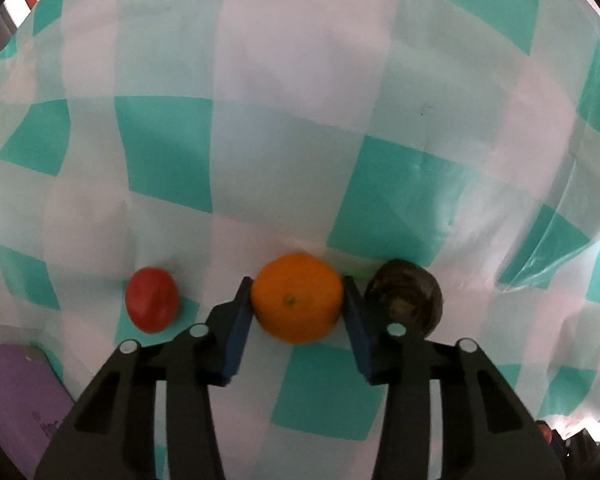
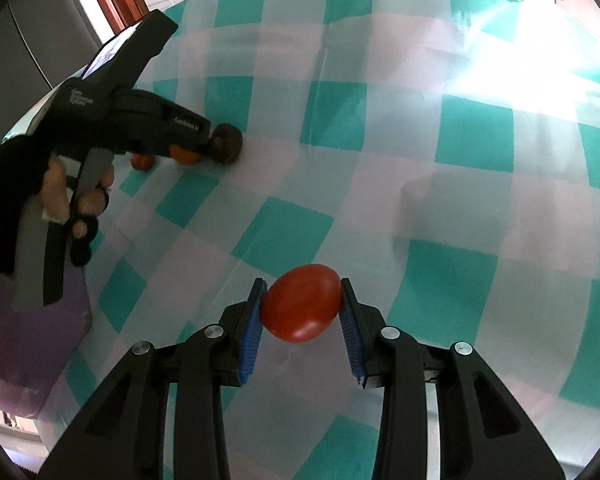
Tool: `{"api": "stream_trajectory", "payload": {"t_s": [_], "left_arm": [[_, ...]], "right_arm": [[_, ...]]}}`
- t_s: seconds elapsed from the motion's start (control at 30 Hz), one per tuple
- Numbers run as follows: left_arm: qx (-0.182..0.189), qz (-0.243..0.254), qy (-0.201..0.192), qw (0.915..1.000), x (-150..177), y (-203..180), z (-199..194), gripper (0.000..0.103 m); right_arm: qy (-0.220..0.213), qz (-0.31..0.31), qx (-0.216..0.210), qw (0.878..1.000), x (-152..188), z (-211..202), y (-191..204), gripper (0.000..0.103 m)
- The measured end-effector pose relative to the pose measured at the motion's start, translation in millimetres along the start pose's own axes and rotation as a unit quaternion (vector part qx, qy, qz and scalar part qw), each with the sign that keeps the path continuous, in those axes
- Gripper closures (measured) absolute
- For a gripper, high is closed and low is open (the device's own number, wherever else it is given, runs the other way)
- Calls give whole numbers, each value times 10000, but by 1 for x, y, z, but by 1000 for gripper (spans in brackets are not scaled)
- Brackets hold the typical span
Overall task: Organize fruits
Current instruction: 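Grasp a red tomato with the right tool while the left tool grasps an orange, then carry the orange and red tomato with both tools over the box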
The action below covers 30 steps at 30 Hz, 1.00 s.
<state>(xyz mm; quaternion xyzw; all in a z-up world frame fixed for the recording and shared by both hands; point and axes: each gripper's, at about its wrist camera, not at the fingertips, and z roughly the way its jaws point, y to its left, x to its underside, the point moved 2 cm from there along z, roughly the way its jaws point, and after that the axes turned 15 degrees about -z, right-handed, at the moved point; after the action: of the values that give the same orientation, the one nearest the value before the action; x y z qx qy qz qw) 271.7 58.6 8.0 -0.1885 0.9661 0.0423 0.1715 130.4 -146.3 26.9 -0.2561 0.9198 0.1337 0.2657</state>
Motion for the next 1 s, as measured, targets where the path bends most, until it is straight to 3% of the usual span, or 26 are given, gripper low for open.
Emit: {"api": "stream_trajectory", "payload": {"t_s": [0.1,0.23,0.43,0.53,0.77,0.8,1.0], "left_arm": [[91,67,28,9999,5,1,-2,62],[515,-35,139,9986,26,0,-29,62],[966,262,-544,9935,50,-12,-135,62],[1016,506,-1099,9874,70,15,-206,62],[1112,854,-2156,9664,169,66,-367,62],[1147,870,-2227,9642,188,91,-377,62],[1409,787,-2422,9567,273,134,-425,62]], "right_arm": [[8,25,37,10000,3,-8,3,66],[0,3,74,10000,-3,-16,12,66],[-364,-161,257,9989,-36,-64,33,66],[-626,-299,350,9970,-51,-111,49,66],[-1409,-757,511,9858,-41,-245,101,66],[-1503,-831,531,9837,-33,-263,109,66],[-1680,-1126,552,9778,12,-335,148,66]]}}
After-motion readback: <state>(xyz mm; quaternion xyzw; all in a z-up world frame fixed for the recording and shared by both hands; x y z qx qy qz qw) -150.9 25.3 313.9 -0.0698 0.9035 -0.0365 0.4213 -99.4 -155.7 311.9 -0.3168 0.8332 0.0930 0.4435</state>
